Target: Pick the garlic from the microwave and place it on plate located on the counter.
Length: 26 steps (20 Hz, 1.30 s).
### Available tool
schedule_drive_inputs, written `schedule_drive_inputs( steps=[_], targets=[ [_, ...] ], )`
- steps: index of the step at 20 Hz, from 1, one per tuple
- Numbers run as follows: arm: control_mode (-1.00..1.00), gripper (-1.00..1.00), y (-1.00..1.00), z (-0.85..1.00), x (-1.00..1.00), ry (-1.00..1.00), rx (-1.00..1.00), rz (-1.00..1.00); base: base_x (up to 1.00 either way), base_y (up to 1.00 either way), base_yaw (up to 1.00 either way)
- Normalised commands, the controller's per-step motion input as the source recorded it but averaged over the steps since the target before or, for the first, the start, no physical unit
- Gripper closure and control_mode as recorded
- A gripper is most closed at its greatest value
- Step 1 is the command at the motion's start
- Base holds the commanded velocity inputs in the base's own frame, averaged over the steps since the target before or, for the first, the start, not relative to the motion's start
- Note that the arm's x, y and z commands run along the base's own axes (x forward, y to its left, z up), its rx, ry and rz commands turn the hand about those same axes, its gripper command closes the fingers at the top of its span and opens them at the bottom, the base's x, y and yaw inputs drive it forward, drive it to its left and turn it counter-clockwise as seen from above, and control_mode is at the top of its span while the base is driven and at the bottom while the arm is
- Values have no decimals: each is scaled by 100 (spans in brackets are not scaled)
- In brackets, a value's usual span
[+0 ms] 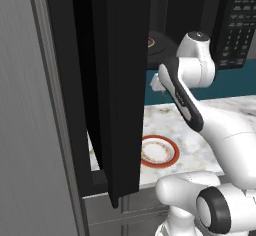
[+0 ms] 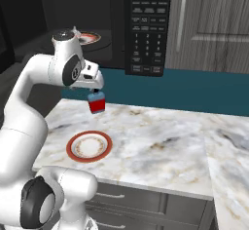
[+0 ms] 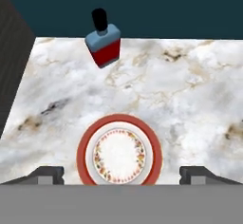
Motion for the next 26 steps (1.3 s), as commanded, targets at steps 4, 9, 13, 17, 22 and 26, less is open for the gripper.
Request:
schedule_drive_inputs(
  steps=[4, 9, 13, 17, 22, 26],
  targets=[
    [-100, -100, 42, 51, 0, -33, 0, -8, 0, 0, 0],
    [-100, -100, 44, 64, 1, -21, 0, -12, 0, 0, 0],
    [-100, -100, 49, 67, 2, -14, 0, -8, 0, 0, 0],
    [-100, -100, 9, 74, -10, -34, 1, 0, 0, 0, 0],
    [-100, -100, -5, 55, 4, -26, 7, 0, 0, 0, 0],
    [-100, -100, -2, 12, 53, 1, 7, 5, 0, 0, 0]
  ],
)
